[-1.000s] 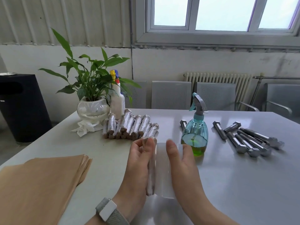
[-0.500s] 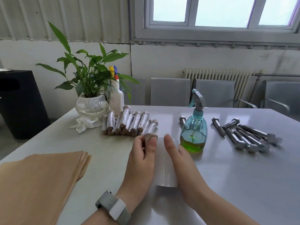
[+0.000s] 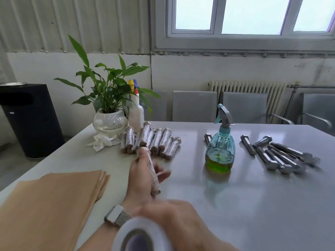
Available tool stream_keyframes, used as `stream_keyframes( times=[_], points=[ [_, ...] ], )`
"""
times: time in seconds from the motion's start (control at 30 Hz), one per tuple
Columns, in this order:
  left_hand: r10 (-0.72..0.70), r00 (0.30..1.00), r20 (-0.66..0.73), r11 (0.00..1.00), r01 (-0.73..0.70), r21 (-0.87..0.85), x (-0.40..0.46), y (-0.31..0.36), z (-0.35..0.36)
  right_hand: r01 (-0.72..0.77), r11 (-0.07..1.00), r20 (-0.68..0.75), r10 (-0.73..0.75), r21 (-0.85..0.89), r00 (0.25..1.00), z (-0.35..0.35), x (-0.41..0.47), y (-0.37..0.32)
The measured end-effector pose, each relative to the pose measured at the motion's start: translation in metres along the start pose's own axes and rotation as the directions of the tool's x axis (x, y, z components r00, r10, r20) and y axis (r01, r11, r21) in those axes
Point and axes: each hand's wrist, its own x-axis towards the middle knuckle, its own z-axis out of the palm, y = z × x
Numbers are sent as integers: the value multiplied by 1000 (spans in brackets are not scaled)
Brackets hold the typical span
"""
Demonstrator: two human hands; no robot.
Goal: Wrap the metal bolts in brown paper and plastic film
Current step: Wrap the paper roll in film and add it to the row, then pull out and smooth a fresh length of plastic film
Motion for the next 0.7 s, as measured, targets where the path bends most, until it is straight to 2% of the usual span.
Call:
stream_keyframes(
  times=[0.03, 0.1, 0.17, 0.2, 0.27, 0.33, 0.37, 0.47, 0.57, 0.63, 0.7],
  points=[
    [-10, 1000, -8, 998, 10, -58, 1, 4, -3, -14, 999, -33, 15, 46, 999, 1, 1, 2],
    [-10, 998, 55, 1000, 11, -26, 1, 9, -9, -91, 910, -45, 119, 405, 992, -2, 16, 14],
    [16, 989, 146, 969, -52, 244, 4, 10, -8, -228, 813, -131, 347, 536, 929, -6, 30, 30],
    [12, 982, 188, 911, -88, 403, 8, 11, -5, -295, 765, -145, 449, 573, 882, -7, 34, 37],
    [-23, 970, 244, 677, -164, 717, 18, 14, 10, -404, 647, -143, 623, 646, 769, -7, 35, 47],
    [-60, 957, 285, 385, -241, 891, 37, 12, 30, -463, 596, -179, 719, 656, 672, -11, 33, 60],
    [-63, 953, 297, 267, -271, 925, 47, 10, 43, -480, 583, -200, 747, 655, 634, -14, 34, 68],
    [-45, 930, 365, 16, -365, 931, 76, -3, 75, -555, 497, -197, 836, 666, 513, -15, 31, 85],
    [43, 867, 497, -382, -446, 810, 105, -24, 92, -609, 457, -170, 867, 648, 469, -13, 28, 96],
    [66, 845, 530, -514, -426, 744, 118, -36, 96, -629, 453, -165, 871, 632, 462, -10, 29, 100],
    [88, 838, 538, -584, -394, 710, 126, -48, 98, -637, 446, -153, 874, 628, 460, -8, 30, 104]
  ],
)
